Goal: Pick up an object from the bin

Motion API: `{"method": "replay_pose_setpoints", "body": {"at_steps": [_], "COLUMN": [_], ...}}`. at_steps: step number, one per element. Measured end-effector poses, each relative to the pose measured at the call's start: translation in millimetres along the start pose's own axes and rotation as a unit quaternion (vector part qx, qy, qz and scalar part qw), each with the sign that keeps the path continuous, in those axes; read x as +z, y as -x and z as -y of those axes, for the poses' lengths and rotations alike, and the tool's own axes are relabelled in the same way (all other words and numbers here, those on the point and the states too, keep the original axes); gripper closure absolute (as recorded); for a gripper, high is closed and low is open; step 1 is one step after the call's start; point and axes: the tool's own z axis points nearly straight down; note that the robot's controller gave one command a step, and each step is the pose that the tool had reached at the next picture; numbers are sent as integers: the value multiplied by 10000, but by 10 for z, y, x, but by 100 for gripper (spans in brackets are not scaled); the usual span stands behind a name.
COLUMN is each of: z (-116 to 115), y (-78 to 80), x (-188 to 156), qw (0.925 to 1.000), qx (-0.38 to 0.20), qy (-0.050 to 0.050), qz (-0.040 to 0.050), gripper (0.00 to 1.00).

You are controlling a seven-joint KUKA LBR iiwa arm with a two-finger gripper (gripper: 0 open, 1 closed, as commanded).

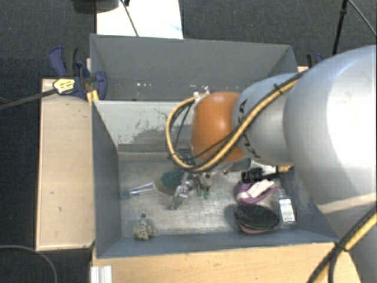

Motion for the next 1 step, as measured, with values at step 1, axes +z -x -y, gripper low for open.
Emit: {"method": "replay_pose_setpoints", "body": {"at_steps": [1], "z": [-27], "y": [14], "x": [-33], "qw": [10000], "qx": [9], "qy": [21], "qz": [29], "gripper": [100]}}
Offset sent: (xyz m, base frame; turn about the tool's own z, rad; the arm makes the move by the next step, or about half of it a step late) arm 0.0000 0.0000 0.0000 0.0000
